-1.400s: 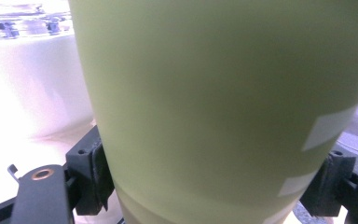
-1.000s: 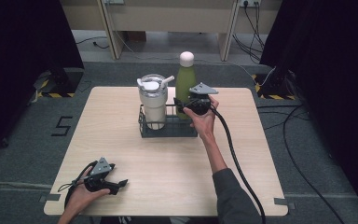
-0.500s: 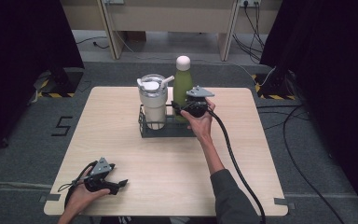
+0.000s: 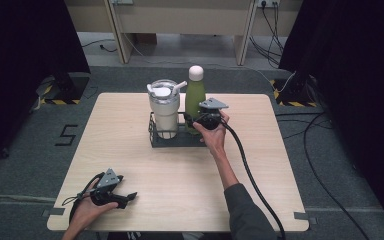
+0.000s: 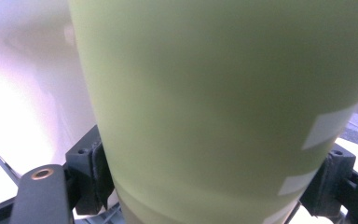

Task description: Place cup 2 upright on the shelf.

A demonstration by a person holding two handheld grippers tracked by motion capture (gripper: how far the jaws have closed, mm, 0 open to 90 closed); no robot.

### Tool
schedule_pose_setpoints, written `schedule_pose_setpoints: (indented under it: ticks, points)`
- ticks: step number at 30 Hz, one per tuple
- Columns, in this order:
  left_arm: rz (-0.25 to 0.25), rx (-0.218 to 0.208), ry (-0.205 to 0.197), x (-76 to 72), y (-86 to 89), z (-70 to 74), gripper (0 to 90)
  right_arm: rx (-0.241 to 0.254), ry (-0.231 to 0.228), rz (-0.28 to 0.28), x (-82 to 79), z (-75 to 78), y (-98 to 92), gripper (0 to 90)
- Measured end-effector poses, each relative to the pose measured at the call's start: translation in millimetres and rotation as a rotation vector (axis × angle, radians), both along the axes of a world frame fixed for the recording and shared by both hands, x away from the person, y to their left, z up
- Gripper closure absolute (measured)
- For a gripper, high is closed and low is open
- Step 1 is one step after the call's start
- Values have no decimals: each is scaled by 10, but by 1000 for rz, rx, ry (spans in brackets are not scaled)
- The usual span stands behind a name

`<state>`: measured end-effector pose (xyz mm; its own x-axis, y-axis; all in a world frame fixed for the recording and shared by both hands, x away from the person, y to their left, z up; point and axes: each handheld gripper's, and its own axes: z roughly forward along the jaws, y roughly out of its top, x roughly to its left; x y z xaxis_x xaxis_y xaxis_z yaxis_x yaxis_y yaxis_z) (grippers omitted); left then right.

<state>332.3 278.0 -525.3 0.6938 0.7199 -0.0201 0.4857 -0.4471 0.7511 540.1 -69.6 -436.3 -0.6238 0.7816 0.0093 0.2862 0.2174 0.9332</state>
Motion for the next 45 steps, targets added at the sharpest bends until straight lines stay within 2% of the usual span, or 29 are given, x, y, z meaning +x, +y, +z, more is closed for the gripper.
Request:
schedule_pose_setpoints:
  ticks: [20, 28, 31, 36, 45]
  points:
    - [1, 0, 0, 0, 0, 0, 136, -12, -51, 12, -43, -79, 8, 206]
    - [1, 1, 0, -1, 0, 0, 136, -13, -39, 9, -54, -74, 2, 200]
    - [1, 0, 0, -1, 0, 0, 136, -18, -27, 9, -60, -72, -12, 168]
    - [0, 1, 0, 0, 0, 1, 136, 8, -17, 8, -95, -43, -64, 149]
    - [1, 0, 0, -1, -1, 0, 136, 3, -34, 16, -226, 29, -126, 149]
